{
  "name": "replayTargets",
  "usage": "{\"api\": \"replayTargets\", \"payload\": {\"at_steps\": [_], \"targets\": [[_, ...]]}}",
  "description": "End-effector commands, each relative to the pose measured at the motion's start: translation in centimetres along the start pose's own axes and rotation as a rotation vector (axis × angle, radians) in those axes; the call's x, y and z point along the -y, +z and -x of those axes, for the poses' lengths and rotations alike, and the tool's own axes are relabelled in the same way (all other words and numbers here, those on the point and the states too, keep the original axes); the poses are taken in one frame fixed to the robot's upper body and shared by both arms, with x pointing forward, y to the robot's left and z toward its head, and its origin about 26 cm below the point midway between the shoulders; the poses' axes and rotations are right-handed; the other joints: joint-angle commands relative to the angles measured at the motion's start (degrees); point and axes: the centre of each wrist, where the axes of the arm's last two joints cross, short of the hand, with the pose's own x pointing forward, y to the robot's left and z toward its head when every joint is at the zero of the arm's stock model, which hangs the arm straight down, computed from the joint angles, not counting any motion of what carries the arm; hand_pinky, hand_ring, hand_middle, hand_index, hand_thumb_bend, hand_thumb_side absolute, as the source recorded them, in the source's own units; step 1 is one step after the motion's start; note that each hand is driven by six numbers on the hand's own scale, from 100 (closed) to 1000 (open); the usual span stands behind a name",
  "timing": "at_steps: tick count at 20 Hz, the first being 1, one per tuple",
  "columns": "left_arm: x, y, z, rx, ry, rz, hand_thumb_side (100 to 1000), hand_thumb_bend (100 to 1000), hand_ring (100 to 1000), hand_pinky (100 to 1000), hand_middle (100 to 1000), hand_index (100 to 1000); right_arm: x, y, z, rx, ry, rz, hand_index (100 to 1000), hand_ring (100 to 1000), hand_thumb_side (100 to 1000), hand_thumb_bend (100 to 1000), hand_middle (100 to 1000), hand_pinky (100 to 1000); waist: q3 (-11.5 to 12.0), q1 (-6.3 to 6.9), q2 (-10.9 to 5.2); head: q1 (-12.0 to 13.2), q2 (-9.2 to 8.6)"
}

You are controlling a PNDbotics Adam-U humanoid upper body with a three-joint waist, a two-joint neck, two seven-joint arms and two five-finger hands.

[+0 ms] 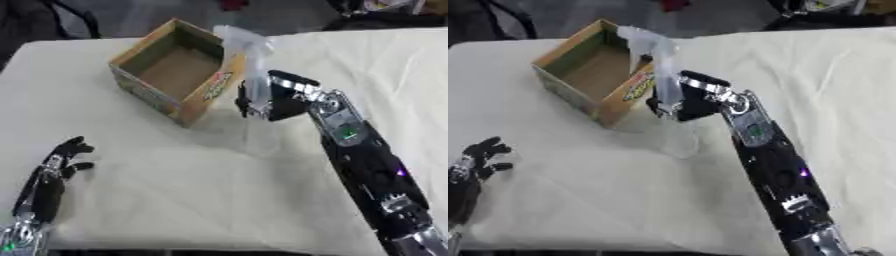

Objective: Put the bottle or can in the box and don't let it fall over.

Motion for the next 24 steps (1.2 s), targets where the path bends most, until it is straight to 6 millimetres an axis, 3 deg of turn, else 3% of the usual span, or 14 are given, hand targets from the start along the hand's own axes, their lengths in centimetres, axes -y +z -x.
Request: {"api": "replayTargets", "payload": {"at_steps": [1,4,12,16,21,24], "targets": [[-0.4,0.1,0.1,-0.018,-0.022,0.002,1000,104,954,752,692,893,1.4,0.2,-0.8,0.025,0.023,0.074,139,216,470,100,123,148,0.05,-0.13,-0.23,-0.12,0.03],[-0.4,0.1,0.0,-0.016,-0.024,0.005,1000,103,954,752,692,894,2.7,0.5,-1.7,0.062,0.015,0.181,100,137,470,100,100,100,0.08,-0.14,-0.26,-0.15,-0.04],[0.4,-0.8,-0.5,0.009,-0.034,0.064,1000,101,954,753,692,894,7.7,1.9,-4.9,0.139,0.042,0.386,100,126,470,100,100,100,2.71,-0.64,-0.06,-2.11,-1.25],[1.4,-2.3,-1.4,0.054,-0.032,0.133,1000,103,954,753,693,894,10.2,2.8,-6.0,0.166,0.047,0.455,101,138,470,100,100,112,6.16,-1.10,0.88,-4.66,-3.26],[2.7,-5.1,-3.5,0.141,-0.032,0.241,1000,100,955,753,693,894,13.4,4.1,-7.0,0.176,0.057,0.515,113,158,470,100,100,131,12.29,-2.36,2.76,-10.58,-6.54],[3.0,-5.8,-4.1,0.164,-0.030,0.275,1000,100,955,753,693,894,14.4,4.5,-7.4,0.187,0.065,0.538,115,163,470,100,100,134,14.00,-2.88,3.27,-12.62,-7.38]]}}
